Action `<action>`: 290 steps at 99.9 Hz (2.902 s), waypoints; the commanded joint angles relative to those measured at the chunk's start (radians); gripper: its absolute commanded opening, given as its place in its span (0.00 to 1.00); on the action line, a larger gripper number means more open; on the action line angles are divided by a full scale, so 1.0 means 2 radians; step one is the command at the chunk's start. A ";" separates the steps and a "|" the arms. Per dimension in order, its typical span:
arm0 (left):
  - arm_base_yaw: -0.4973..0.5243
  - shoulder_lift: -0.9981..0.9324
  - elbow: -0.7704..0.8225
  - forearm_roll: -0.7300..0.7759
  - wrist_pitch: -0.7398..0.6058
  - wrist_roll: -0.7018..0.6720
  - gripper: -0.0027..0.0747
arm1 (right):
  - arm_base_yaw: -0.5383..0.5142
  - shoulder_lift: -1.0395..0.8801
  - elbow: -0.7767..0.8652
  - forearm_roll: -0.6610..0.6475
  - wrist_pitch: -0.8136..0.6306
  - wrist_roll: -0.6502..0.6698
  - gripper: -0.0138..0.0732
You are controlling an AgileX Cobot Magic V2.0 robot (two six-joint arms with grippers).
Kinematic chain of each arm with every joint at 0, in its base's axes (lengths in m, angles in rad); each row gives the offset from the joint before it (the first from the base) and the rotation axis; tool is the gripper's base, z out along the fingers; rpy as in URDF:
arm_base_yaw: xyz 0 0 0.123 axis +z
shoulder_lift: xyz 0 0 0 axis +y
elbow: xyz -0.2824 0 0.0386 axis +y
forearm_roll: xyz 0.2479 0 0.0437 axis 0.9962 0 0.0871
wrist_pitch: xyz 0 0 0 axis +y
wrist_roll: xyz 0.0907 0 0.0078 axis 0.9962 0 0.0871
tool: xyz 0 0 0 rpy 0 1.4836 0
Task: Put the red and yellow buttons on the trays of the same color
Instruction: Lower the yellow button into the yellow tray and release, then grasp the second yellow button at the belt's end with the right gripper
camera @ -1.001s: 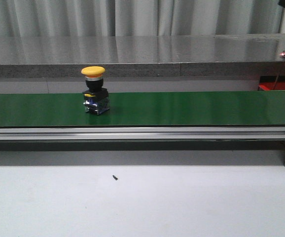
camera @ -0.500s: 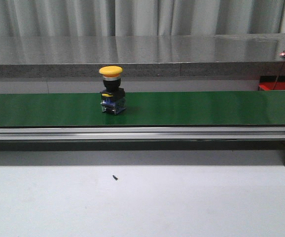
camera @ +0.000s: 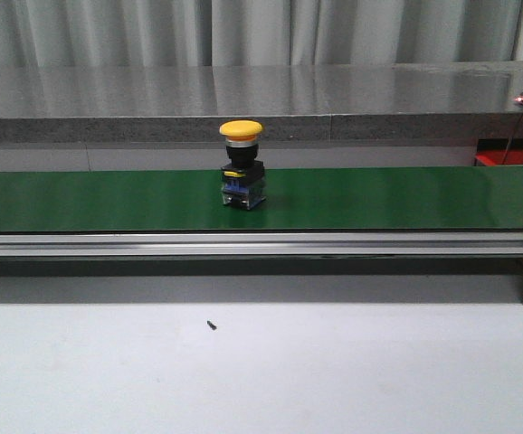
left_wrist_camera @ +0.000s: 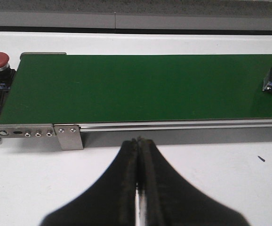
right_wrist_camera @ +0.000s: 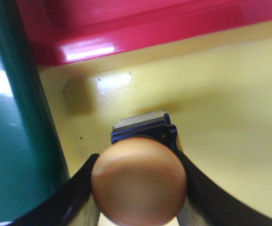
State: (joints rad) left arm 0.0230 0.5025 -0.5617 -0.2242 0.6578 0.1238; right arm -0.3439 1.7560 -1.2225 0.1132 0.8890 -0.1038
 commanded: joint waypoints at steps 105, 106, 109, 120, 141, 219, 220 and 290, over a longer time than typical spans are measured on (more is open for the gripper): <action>-0.003 0.002 -0.014 -0.007 -0.039 -0.001 0.01 | 0.021 -0.202 -0.008 0.026 0.062 0.000 0.71; -0.003 0.002 -0.014 -0.007 -0.040 -0.001 0.01 | 0.021 -0.202 -0.008 0.026 0.063 0.000 0.71; -0.003 0.002 -0.014 -0.006 -0.041 -0.001 0.01 | 0.021 -0.202 -0.008 0.033 0.064 0.000 0.71; -0.003 0.002 -0.014 -0.006 -0.045 -0.001 0.01 | 0.024 -0.202 -0.008 0.088 0.075 -0.016 0.71; -0.003 0.002 -0.014 -0.006 -0.047 -0.001 0.01 | 0.087 -0.202 -0.008 0.108 0.085 -0.058 0.71; -0.003 0.002 -0.014 -0.005 -0.054 -0.001 0.01 | 0.219 -0.097 -0.023 0.098 0.006 -0.253 0.72; -0.003 0.002 -0.014 -0.005 -0.054 -0.001 0.01 | 0.219 -0.096 -0.023 0.099 0.005 -0.253 0.72; -0.003 0.002 -0.014 -0.005 -0.054 -0.001 0.01 | 0.238 -0.026 -0.096 0.122 0.010 -0.271 0.90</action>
State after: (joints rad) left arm 0.0230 0.5025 -0.5617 -0.2242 0.6248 0.1238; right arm 0.1314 1.7176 -1.3651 0.3298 0.9309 -0.6316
